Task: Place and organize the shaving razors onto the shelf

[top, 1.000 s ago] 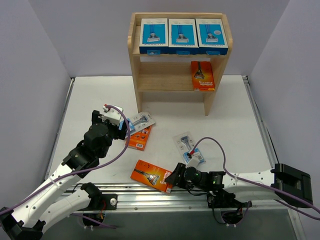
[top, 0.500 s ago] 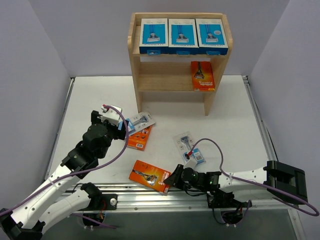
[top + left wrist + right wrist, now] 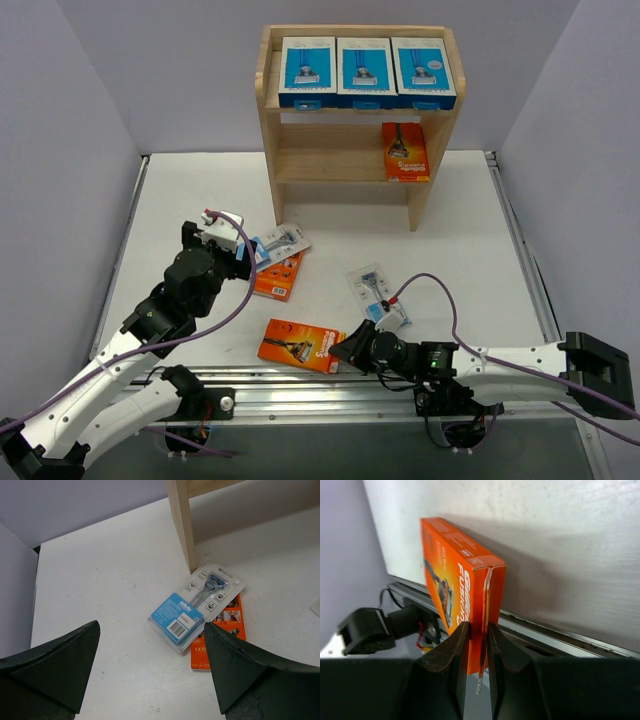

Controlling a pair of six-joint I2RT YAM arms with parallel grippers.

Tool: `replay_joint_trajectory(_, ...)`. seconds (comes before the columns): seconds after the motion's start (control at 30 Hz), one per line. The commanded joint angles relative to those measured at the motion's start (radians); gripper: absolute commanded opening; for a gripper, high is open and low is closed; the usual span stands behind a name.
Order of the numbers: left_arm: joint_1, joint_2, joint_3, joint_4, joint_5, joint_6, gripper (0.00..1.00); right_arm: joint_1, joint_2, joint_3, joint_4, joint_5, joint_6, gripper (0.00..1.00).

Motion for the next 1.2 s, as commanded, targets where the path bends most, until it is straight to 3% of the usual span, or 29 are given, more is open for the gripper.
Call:
replay_joint_trajectory(0.0,0.002,-0.018,0.032,0.016,0.015,-0.016,0.94,0.007,-0.08,0.023,-0.045,0.134,0.073,0.0)
replay_joint_trajectory(0.6,-0.003,-0.038,0.03,0.02,0.041,-0.045,0.94,-0.03,-0.189,0.064,-0.074,0.388,0.137,0.0)
replay_joint_trajectory(0.9,-0.024,-0.029,0.03,0.022,0.042,-0.061,0.94,-0.154,-0.2,0.256,-0.134,0.51,0.004,0.0)
replay_joint_trajectory(1.17,-0.044,-0.041,0.023,0.031,0.039,-0.065,0.94,-0.254,-0.105,0.48,-0.126,0.645,-0.139,0.0)
